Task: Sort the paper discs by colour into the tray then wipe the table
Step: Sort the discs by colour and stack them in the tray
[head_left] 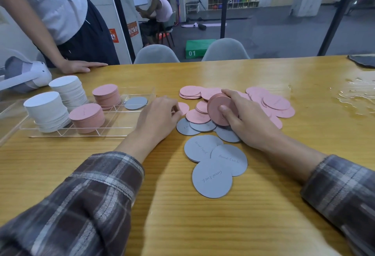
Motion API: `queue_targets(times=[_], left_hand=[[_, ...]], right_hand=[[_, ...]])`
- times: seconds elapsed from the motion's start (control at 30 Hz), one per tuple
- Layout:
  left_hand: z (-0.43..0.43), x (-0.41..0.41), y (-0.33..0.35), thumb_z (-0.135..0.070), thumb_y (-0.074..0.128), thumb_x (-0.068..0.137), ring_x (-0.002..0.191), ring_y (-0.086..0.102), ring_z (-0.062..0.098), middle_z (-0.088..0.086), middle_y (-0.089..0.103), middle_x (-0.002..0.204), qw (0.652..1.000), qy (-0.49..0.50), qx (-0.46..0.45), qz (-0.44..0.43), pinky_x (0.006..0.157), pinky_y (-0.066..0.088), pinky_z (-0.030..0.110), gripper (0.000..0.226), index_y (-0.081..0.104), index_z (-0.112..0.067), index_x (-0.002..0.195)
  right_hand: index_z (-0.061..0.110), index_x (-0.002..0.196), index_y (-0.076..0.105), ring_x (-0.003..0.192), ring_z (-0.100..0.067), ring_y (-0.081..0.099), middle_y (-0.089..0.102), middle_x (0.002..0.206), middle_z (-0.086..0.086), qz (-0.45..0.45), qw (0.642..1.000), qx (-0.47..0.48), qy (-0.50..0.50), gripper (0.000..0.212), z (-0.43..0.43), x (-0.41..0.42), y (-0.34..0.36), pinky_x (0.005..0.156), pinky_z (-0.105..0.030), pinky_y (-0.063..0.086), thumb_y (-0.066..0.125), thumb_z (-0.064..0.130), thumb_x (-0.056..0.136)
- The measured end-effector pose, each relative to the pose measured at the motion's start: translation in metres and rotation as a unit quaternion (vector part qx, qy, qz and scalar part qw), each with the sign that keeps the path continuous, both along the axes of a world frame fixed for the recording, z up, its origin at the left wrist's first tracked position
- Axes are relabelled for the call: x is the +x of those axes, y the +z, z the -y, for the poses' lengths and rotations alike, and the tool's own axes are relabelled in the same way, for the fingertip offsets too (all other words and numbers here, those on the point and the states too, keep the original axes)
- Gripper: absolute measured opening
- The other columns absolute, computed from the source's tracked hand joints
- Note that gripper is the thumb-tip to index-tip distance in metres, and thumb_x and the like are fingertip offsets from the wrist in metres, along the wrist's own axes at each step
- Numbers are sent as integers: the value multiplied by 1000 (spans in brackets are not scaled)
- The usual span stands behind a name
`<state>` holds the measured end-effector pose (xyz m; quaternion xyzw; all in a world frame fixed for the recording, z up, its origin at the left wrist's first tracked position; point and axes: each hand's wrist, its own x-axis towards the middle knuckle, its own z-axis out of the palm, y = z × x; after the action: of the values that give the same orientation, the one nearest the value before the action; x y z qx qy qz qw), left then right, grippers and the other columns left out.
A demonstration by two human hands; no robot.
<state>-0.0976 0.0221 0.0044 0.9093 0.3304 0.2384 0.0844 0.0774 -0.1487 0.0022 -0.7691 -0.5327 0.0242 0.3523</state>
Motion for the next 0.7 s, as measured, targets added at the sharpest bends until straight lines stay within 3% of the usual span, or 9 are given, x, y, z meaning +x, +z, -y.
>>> queue_targets(times=[0.07, 0.17, 0.27, 0.37, 0.43, 0.57, 0.63, 0.7], left_hand=[[0, -2, 1, -28, 72, 97, 95, 56, 24, 3, 65, 94, 1000, 1, -3, 10, 113, 39, 49, 16, 73, -13, 90], [0, -1, 0, -28, 71, 97, 98, 57, 22, 3, 67, 97, 999, -13, -35, 7, 114, 37, 49, 17, 68, -13, 92], [-1, 0, -1, -34, 64, 101, 114, 61, 24, 0, 64, 100, 996, -9, -92, -2, 106, 45, 46, 15, 61, -20, 105], [-6, -1, -1, -41, 66, 99, 130, 49, 29, 3, 56, 104, 996, -3, -86, -16, 115, 38, 46, 31, 59, -21, 121], [-8, 0, -1, -42, 72, 95, 134, 45, 28, 4, 56, 117, 995, 1, -94, -11, 112, 39, 41, 41, 59, -24, 129], [-10, -1, 1, -30, 82, 86, 125, 47, 24, 0, 45, 120, 996, 5, -79, 32, 107, 40, 34, 59, 61, -22, 141], [-10, -2, 4, -18, 79, 89, 112, 51, 22, 0, 47, 113, 997, -5, -52, 58, 101, 43, 31, 45, 68, -20, 133], [-8, -5, 10, -11, 72, 92, 91, 53, 15, 0, 52, 102, 994, -14, -40, 100, 86, 44, 18, 24, 75, -23, 113]], right_hand=[[18, 156, 38, 131, -22, 50, 58, 144, -4, -3, 1000, 0, 1, 51, 0, 0, 0, 89, -16, 29, 49, 31, 107], [19, 158, 35, 129, -22, 52, 61, 139, -5, -5, 1000, -1, 0, 54, 1, -1, 0, 87, -17, 28, 49, 31, 107], [21, 159, 33, 124, -24, 53, 63, 134, -6, 1, 1000, -4, -2, 55, 1, -1, 0, 83, -17, 27, 50, 30, 107], [22, 159, 33, 133, -22, 48, 57, 145, -3, -2, 1000, -11, 0, 54, 1, -1, 0, 91, -18, 28, 48, 30, 107], [22, 159, 34, 130, -23, 50, 58, 143, -4, -4, 1000, -16, -1, 54, 1, 0, -1, 90, -20, 29, 48, 31, 107], [22, 158, 34, 123, -24, 54, 61, 138, -5, -5, 1000, -17, -1, 53, 1, -1, 0, 86, -22, 30, 48, 31, 107], [21, 158, 35, 125, -24, 54, 60, 140, -4, -6, 1000, -15, 2, 53, 1, -1, 0, 87, -20, 29, 48, 31, 107], [21, 158, 36, 128, -23, 52, 59, 143, -3, -7, 1000, -11, 4, 53, 1, -2, 0, 88, -17, 29, 49, 30, 107]])
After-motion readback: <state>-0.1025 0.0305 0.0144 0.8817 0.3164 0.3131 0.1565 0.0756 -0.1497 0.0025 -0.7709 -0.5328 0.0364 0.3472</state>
